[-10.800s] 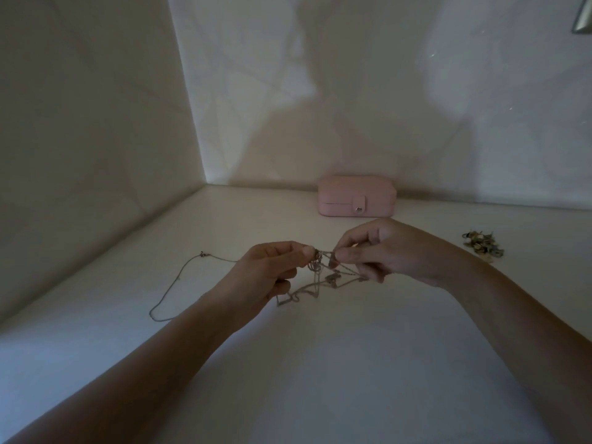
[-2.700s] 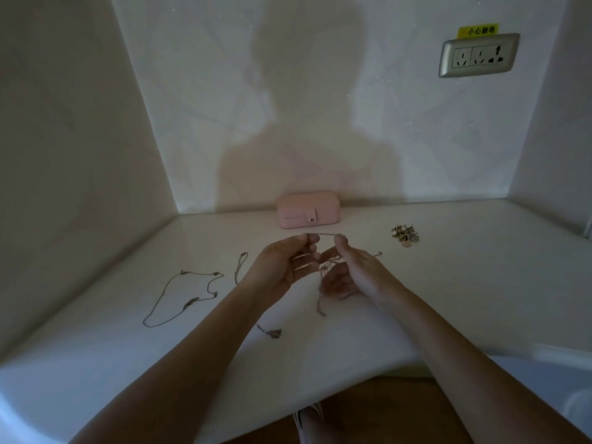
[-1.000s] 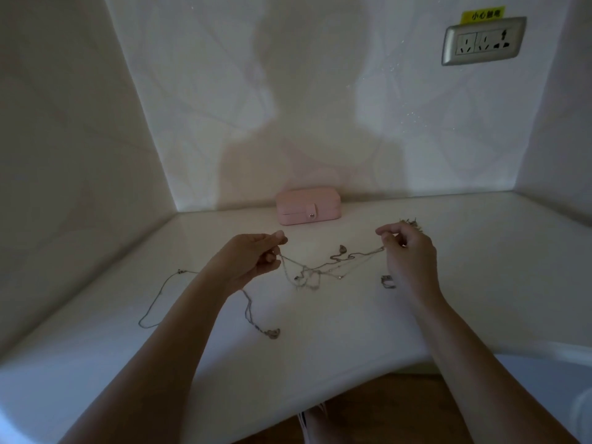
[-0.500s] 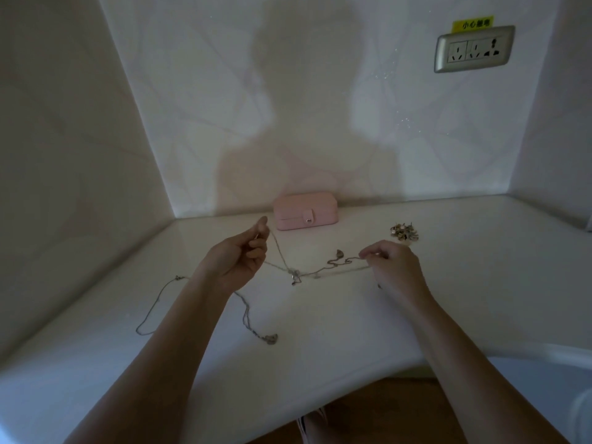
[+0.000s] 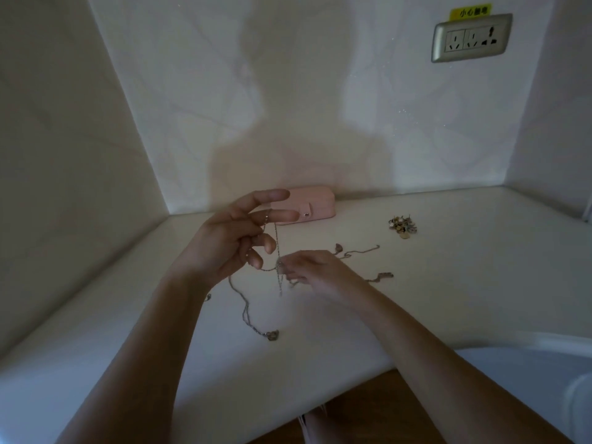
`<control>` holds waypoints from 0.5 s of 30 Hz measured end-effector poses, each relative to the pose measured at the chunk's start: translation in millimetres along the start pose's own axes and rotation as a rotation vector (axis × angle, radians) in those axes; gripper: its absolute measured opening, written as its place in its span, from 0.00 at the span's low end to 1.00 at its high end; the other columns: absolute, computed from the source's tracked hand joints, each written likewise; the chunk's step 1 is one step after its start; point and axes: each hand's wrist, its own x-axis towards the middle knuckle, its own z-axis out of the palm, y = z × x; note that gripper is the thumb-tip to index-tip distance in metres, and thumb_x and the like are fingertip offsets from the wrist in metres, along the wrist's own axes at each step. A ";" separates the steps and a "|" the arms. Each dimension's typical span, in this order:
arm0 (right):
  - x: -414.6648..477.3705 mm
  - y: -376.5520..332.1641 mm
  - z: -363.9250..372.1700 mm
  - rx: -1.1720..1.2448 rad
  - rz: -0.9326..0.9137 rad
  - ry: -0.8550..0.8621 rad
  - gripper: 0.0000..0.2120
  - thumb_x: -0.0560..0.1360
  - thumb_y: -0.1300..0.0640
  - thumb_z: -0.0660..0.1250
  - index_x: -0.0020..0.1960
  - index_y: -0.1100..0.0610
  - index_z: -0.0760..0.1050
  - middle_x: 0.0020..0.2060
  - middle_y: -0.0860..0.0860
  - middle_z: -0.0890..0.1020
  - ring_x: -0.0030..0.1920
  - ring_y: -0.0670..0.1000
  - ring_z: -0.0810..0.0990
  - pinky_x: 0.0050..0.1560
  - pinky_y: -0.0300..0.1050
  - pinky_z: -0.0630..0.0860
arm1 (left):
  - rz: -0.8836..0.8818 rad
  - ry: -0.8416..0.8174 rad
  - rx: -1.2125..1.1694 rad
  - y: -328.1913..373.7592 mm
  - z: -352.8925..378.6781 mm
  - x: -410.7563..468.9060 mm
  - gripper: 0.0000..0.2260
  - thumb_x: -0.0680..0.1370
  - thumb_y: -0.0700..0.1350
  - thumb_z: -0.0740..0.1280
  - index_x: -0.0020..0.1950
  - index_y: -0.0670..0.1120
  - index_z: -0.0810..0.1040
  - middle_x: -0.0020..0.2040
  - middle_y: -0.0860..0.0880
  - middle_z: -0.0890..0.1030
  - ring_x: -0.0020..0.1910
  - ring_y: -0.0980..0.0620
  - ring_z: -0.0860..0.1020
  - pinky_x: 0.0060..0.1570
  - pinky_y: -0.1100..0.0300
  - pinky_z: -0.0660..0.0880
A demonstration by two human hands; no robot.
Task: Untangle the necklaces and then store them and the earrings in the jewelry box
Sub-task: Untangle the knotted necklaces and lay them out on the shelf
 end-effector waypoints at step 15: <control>22.8 -9.6 -0.9 0.535 0.007 -0.335 0.13 0.80 0.56 0.61 0.55 0.63 0.79 0.50 0.55 0.83 0.52 0.54 0.81 0.58 0.47 0.76 | -0.047 -0.169 -0.071 5.0 -18.9 -7.4 0.24 0.74 0.33 0.58 0.68 0.49 0.71 0.52 0.46 0.83 0.20 0.61 0.65 0.14 0.71 0.60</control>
